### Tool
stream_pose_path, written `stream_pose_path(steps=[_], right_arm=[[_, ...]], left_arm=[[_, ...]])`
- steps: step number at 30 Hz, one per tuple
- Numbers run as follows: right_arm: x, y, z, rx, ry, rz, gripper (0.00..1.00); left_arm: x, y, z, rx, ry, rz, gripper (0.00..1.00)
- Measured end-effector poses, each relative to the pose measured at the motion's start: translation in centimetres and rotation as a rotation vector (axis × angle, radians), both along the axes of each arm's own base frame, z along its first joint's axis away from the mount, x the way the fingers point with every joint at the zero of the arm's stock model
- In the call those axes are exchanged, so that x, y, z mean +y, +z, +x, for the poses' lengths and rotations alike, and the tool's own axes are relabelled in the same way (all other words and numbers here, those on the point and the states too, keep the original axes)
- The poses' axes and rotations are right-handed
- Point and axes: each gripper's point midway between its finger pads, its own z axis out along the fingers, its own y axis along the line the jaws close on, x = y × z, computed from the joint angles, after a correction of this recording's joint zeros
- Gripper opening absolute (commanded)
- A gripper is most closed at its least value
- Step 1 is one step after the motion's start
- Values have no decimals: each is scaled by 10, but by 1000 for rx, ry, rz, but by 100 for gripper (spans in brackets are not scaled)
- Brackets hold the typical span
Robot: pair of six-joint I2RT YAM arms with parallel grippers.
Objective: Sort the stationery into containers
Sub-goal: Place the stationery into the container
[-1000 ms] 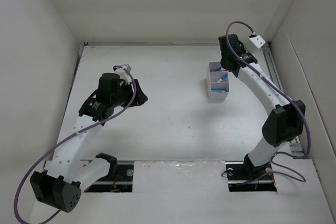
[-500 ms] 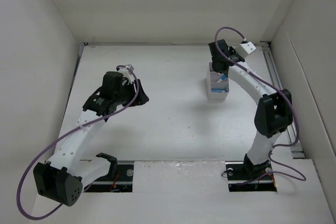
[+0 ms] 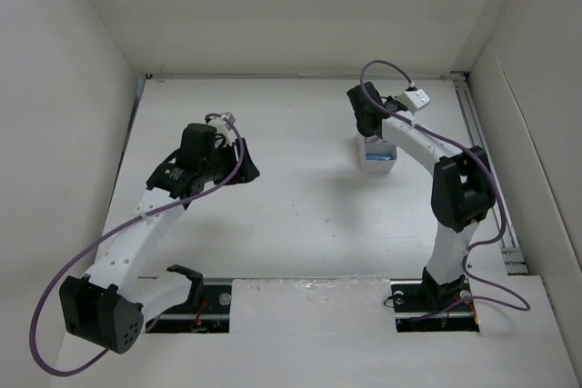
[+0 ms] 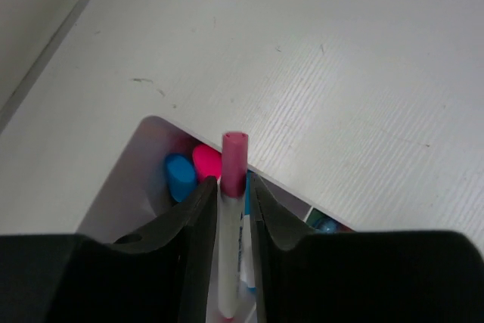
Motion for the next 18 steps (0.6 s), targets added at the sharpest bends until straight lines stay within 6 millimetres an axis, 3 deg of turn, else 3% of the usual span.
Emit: stream_pose_path(steps=[2,5,8,9,11,12,18], right_arm=[[-1,-3,-3,8,-8,2,53],[1,-3,-7,9,-11,4,73],[7,7,-12,-5,7,16,82],[9,13,-15,-12,16,22,88],[14,28,-21,-35,42,45,90],[16,37,-24,-47,59,57,91],[36,86,-49,-97,222,154,95]], left_arm=[[0,0,0,-1,0,0,51],[0,0,0,-1,0,0,51],[0,0,0,-2,0,-1,54],[0,0,0,-3,0,0,60],[0,2,0,-8,-2,-1,72],[0,2,0,-12,-3,-1,99],[0,20,-1,-59,12,-31,100]])
